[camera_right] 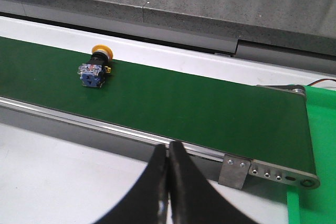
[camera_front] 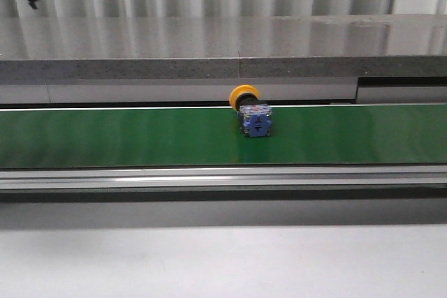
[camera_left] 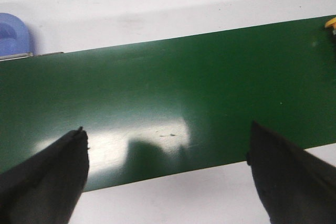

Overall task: Move button from right to left
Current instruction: 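Lower the left gripper onto the button on the belt and close it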

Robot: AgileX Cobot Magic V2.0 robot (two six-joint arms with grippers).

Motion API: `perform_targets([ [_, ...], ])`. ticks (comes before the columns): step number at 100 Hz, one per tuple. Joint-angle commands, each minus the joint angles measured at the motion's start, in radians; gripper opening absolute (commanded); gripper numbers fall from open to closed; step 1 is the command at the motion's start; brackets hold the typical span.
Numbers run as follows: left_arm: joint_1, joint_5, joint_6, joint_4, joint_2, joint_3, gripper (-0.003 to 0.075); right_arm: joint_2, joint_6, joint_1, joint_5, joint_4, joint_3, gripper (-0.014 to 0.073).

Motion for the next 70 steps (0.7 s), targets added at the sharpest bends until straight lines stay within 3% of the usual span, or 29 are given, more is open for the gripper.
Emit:
perform_targets([
  [1, -0.068, -0.003, -0.121, 0.098, 0.03, -0.074, 0.0587, 0.011, -0.01, -0.001, -0.068, 0.008, -0.024, -0.0065],
  [10, -0.151, 0.041, -0.199, 0.212, 0.092, -0.121, 0.0587, 0.011, -0.01, -0.001, -0.068, 0.008, -0.024, -0.0065],
  [21, -0.22, 0.055, -0.233, 0.227, 0.161, -0.183, 0.0587, 0.011, -0.01, -0.001, -0.068, 0.008, -0.024, -0.0065],
  [70, -0.254, 0.021, -0.255, -0.011, 0.349, -0.353, 0.0587, 0.011, -0.01, -0.001, -0.068, 0.008, -0.024, -0.0065],
])
